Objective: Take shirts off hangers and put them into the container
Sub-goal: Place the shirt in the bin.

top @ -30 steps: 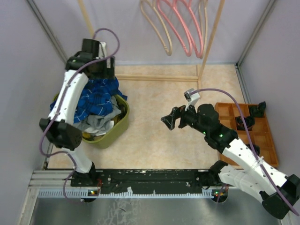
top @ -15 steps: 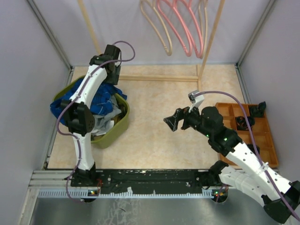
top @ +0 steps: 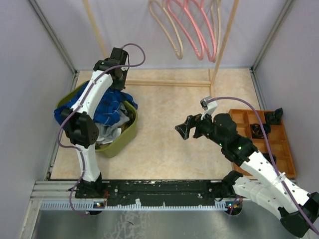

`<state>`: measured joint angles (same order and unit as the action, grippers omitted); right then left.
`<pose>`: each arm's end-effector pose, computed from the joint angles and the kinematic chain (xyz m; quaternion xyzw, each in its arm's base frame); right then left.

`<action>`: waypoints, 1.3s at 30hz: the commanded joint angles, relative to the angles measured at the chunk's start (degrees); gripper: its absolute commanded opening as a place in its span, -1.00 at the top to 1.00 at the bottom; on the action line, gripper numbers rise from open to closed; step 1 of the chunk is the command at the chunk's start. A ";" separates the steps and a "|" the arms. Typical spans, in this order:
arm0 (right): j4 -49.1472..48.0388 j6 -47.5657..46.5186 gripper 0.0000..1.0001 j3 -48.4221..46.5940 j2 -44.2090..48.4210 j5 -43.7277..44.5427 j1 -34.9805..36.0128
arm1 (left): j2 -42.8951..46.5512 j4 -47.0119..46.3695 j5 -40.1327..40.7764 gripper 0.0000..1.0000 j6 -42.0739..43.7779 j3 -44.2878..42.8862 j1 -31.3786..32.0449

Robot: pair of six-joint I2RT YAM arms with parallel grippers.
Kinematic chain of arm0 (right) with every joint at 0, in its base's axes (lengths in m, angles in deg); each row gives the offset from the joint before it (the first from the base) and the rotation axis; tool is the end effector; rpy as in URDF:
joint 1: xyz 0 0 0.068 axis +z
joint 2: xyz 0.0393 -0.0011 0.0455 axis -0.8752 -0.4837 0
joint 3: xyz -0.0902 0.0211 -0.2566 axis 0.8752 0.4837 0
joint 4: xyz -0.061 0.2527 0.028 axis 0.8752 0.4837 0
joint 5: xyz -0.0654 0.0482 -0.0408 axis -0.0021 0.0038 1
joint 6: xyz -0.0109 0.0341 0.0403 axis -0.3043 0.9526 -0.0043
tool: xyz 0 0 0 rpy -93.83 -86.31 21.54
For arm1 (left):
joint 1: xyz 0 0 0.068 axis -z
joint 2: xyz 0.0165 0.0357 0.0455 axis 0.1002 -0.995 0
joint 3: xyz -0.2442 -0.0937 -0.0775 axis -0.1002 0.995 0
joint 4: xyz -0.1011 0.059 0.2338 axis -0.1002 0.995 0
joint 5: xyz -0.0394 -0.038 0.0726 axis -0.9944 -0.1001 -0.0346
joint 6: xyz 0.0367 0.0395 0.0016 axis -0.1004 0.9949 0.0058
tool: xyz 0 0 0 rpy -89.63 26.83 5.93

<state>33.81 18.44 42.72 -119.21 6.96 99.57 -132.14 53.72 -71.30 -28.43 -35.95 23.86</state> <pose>0.1383 0.1135 0.3148 -0.1352 0.7842 0.3310 0.5072 0.4139 -0.1234 0.3301 0.1089 0.9435 0.1096 0.2931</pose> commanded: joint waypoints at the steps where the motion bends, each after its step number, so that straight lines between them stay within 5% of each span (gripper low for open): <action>1: -0.09 0.08 -0.85 -0.02 1.12 1.27 0.37 | 8.05 -2.85 -7.47 1.00 -3.29 2.18 1.32; 10: -0.19 -0.05 -0.87 0.65 1.17 1.92 0.42 | 34.55 -20.65 -5.61 1.00 -10.54 19.43 0.54; 19: -0.82 -0.11 -0.87 0.48 -0.14 1.06 0.38 | 53.96 -23.60 7.76 1.00 -18.60 39.26 -3.71; 33: -0.73 0.24 -0.88 0.40 -0.26 1.11 0.35 | 62.95 -28.02 19.60 1.00 -18.32 34.08 -3.89; 39: -1.22 0.23 -0.89 0.36 -1.14 0.77 0.33 | 62.77 -28.51 18.83 1.00 -16.99 33.39 -3.87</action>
<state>35.14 18.46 43.73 -119.99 8.12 99.57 -69.11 28.47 -53.72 -46.79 -1.17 20.21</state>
